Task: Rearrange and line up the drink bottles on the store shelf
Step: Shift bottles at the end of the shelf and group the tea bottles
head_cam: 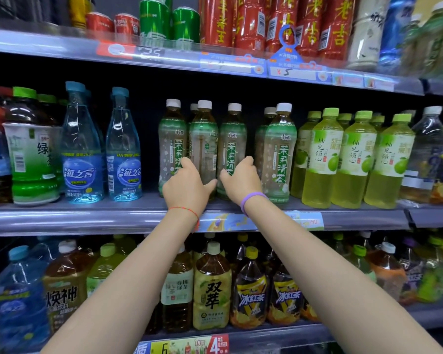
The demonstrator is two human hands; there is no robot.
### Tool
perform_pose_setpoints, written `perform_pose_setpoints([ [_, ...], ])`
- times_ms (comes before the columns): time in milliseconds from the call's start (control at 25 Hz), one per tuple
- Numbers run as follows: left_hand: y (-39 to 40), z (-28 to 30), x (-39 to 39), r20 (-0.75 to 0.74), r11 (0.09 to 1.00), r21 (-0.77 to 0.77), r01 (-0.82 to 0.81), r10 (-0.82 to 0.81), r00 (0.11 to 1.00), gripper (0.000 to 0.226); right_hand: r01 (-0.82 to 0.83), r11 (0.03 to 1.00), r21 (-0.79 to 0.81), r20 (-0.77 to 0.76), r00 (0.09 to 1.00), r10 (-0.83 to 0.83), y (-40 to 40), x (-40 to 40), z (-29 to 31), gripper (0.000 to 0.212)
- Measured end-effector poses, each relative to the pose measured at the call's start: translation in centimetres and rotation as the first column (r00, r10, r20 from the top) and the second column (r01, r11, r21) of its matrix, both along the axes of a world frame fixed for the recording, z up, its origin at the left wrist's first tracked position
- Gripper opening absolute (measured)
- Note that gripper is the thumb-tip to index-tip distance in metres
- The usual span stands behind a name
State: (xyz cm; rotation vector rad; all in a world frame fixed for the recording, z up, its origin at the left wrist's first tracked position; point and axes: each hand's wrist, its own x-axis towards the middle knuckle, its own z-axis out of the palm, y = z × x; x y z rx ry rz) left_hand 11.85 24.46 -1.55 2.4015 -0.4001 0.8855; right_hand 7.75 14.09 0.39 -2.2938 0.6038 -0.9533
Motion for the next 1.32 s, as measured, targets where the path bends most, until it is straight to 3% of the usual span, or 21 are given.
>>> perform_pose_setpoints([
  [80, 0.1, 0.1, -0.2, -0.010, 1.000, -0.006, 0.006, -0.006, 1.000, 0.059, 0.073, 0.982, -0.172, 0.168, 0.985, -0.044, 0.7, -1.0, -0.6, 0.056],
  [160, 0.2, 0.2, -0.4, -0.037, 0.999, -0.026, 0.030, -0.031, 0.999, 0.053, 0.078, 0.936, -0.344, 0.328, 0.944, 0.042, 1.6, -1.6, -0.8, 0.049],
  [240, 0.2, 0.3, -0.7, -0.094, 0.995, -0.075, 0.060, -0.067, 0.993, 0.038, -0.102, 0.946, -0.307, 0.281, 0.940, 0.193, 2.5, -1.7, -0.5, 0.045],
  [320, 0.1, 0.5, -1.0, -0.138, 0.987, -0.143, 0.073, -0.093, 0.986, 0.028, -0.222, 0.966, -0.131, 0.148, 0.959, 0.240, 3.1, -1.7, -0.1, 0.045],
  [400, 0.1, 0.5, -1.4, -0.159, 0.975, -0.201, 0.092, -0.125, 0.979, 0.030, -0.197, 0.978, -0.072, 0.061, 0.978, 0.202, 3.0, -1.7, 0.0, 0.042],
  [560, 1.0, 0.1, -1.9, -0.116, 0.942, -0.310, 0.132, -0.175, 0.978, 0.030, -0.176, 0.984, -0.040, 0.055, 0.982, 0.178, 2.0, -1.5, 0.2, 0.025],
  [680, 1.4, 0.5, -0.7, -0.225, 0.925, -0.336, 0.178, -0.263, 0.938, 0.046, -0.173, 0.985, -0.022, 0.034, 0.984, 0.174, 1.9, -1.0, 0.2, 0.015],
  [760, 1.1, 0.7, 0.0, -0.272, 0.896, -0.370, 0.244, -0.356, 0.894, 0.042, -0.192, 0.981, -0.007, 0.028, 0.981, 0.193, 1.9, -0.8, 0.1, 0.016],
  [880, 1.2, 0.7, -0.5, -0.203, 0.849, -0.465, 0.250, -0.377, 0.904, 0.023, -0.222, 0.975, 0.003, 0.048, 0.974, 0.222, 2.1, -1.0, -0.1, 0.028],
  [1040, 1.9, 0.9, -1.5, -0.068, 0.785, -0.570, 0.243, -0.339, 0.938, 0.030, -0.134, 0.988, -0.076, 0.050, 0.989, 0.138, 2.2, -1.8, -0.2, 0.057],
  [1160, 1.3, 1.3, -2.0, -0.092, 0.745, -0.608, 0.275, -0.410, 0.908, 0.019, -0.044, 0.990, -0.135, 0.073, 0.996, 0.054, 2.3, -2.5, 0.0, 0.059],
  [1320, 0.5, 1.1, -2.5, -0.088, 0.746, -0.573, 0.339, -0.467, 0.880, 0.022, 0.018, 0.986, -0.168, 0.042, 0.999, -0.011, 1.9, -3.5, 0.0, 0.052],
])
